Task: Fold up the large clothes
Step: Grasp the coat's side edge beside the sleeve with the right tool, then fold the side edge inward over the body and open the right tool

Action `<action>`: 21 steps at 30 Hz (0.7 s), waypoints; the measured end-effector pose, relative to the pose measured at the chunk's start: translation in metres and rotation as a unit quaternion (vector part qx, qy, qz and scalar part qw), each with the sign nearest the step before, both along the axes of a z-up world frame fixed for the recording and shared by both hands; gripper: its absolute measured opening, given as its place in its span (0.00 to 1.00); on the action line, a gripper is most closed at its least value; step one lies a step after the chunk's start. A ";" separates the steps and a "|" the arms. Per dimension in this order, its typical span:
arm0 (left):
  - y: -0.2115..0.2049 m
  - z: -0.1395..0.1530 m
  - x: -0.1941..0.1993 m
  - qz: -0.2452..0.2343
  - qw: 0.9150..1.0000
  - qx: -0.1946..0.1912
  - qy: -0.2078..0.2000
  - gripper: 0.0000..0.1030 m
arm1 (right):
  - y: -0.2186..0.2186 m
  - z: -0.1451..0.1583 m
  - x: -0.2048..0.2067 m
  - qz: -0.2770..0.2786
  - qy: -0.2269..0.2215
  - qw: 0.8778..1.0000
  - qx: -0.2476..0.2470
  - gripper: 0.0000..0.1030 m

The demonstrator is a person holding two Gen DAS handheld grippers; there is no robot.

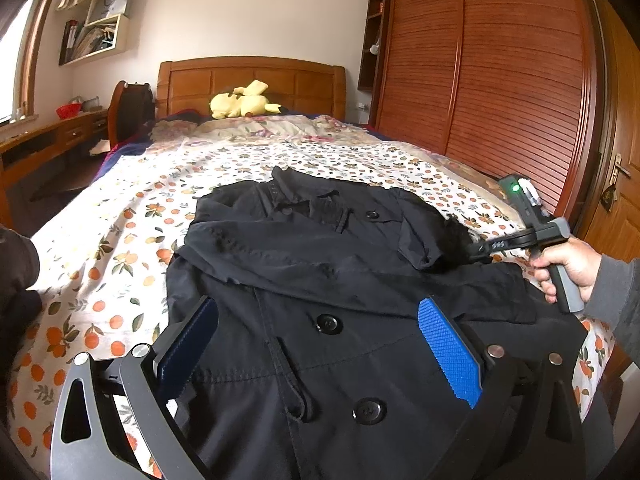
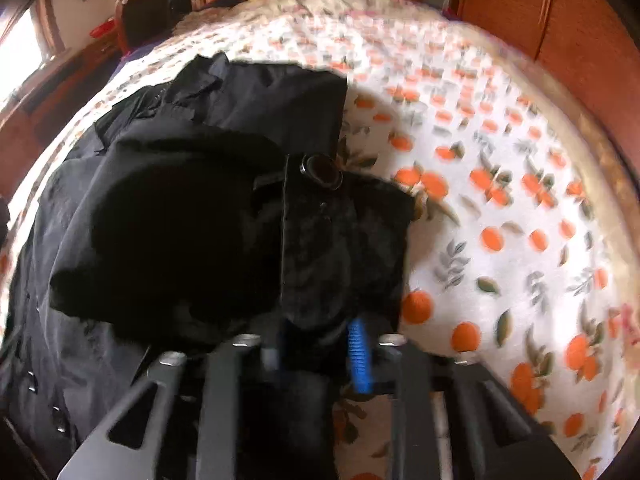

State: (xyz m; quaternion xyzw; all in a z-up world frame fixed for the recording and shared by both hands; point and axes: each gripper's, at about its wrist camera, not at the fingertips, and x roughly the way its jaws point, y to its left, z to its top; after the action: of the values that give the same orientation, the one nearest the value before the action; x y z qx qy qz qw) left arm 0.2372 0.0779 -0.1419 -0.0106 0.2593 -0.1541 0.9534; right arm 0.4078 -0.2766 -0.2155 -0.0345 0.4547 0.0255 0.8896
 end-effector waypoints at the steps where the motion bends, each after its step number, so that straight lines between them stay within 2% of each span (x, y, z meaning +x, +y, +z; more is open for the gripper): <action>1: 0.002 0.000 -0.002 0.002 1.000 0.002 0.000 0.98 | 0.002 0.011 -0.006 -0.003 -0.032 0.999 -0.014 0.10; 5: 0.013 0.000 -0.010 0.011 1.000 0.008 -0.001 0.98 | 0.010 0.047 -0.024 0.004 -0.102 0.995 -0.011 0.08; 9: 0.027 0.001 -0.020 0.021 1.000 0.011 -0.003 0.98 | 0.036 0.075 -0.041 0.038 -0.141 0.989 -0.018 0.08; 16: 0.042 0.003 -0.031 0.037 0.999 0.016 -0.006 0.98 | 0.096 0.097 -0.070 0.107 -0.163 0.981 -0.003 0.11; 21: 0.045 0.004 -0.039 0.043 0.999 0.023 -0.007 0.98 | 0.136 0.108 -0.091 0.161 -0.176 0.971 0.004 0.25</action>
State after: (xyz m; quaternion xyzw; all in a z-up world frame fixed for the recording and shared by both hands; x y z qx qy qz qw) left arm 0.1986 0.1229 -0.1383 0.0008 0.2551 -0.1072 0.9609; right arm 0.3164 -0.1402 -0.1077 -0.1073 0.2790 0.1637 0.9401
